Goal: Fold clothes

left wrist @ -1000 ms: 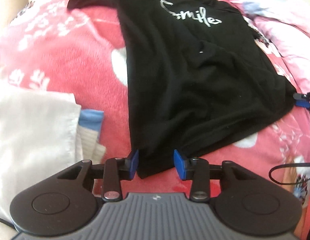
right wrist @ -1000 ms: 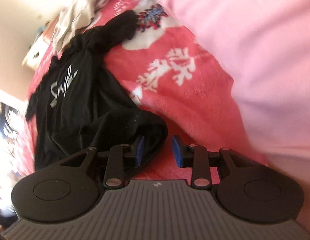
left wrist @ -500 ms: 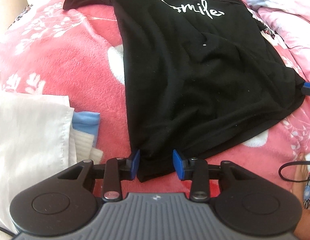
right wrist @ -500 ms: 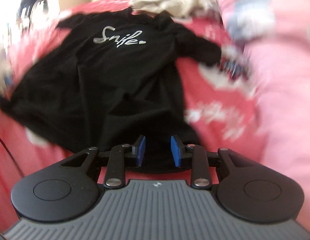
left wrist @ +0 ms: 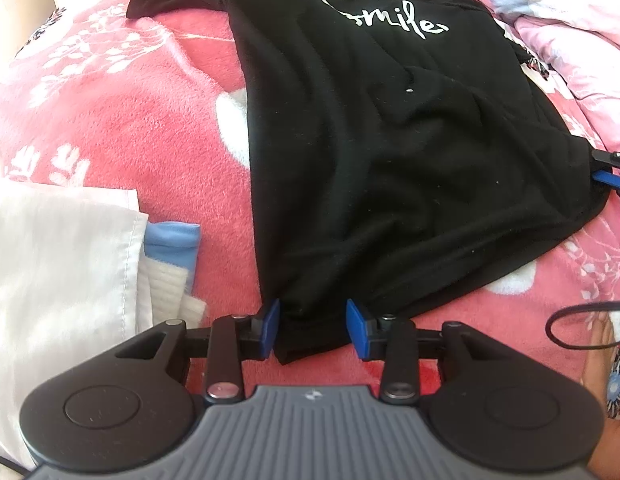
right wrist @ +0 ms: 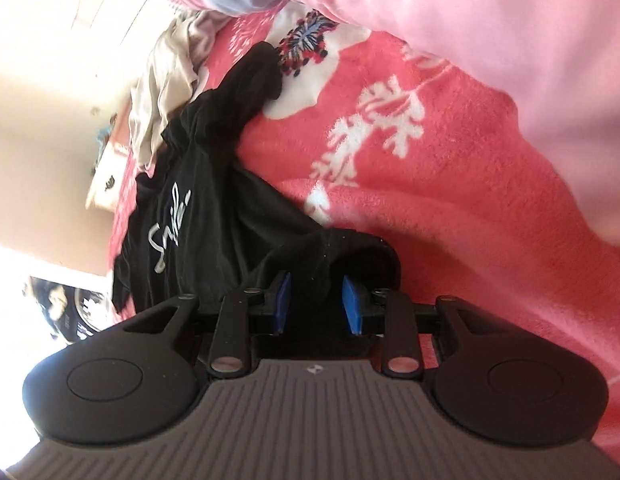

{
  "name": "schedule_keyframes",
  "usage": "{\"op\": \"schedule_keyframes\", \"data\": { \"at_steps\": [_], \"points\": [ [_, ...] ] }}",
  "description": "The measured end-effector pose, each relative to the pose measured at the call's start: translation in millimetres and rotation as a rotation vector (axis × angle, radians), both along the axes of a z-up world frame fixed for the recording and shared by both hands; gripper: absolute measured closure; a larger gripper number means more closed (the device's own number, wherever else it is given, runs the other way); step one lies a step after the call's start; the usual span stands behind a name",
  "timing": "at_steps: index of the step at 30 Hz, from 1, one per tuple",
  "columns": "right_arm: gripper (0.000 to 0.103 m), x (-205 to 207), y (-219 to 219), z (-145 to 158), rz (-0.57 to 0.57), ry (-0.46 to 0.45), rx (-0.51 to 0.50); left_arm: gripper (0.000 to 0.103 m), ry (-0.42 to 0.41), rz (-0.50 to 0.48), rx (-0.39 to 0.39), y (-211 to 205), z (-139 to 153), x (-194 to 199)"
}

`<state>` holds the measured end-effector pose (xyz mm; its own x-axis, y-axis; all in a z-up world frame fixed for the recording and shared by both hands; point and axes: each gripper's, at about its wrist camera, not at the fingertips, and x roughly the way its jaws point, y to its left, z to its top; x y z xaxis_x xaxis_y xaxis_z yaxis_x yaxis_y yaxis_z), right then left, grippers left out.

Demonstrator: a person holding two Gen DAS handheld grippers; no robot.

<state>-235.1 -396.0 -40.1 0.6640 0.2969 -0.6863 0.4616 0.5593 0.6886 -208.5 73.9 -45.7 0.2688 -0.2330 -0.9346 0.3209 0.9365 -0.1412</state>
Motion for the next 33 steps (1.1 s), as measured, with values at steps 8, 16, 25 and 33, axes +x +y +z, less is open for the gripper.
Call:
{"op": "schedule_keyframes", "data": {
  "at_steps": [8,16,25,33],
  "points": [
    [0.099,4.6,1.8,3.5,0.014,-0.034,0.028,0.064,-0.003,-0.001,0.002,-0.4,-0.3,-0.3],
    [0.103,-5.7,-8.4,29.5,0.044,-0.028,-0.056,0.064,-0.005,-0.002,-0.002,0.5,-1.3,-0.7],
    [0.103,-1.9,-4.7,35.3,0.172,0.104,-0.334,0.064,-0.002,-0.006,-0.006,1.4,-1.2,0.0],
    [0.103,-8.7,-2.1,21.9,0.24,0.168,-0.335,0.064,0.002,-0.006,-0.016,3.4,-1.0,0.9]
  ]
}}
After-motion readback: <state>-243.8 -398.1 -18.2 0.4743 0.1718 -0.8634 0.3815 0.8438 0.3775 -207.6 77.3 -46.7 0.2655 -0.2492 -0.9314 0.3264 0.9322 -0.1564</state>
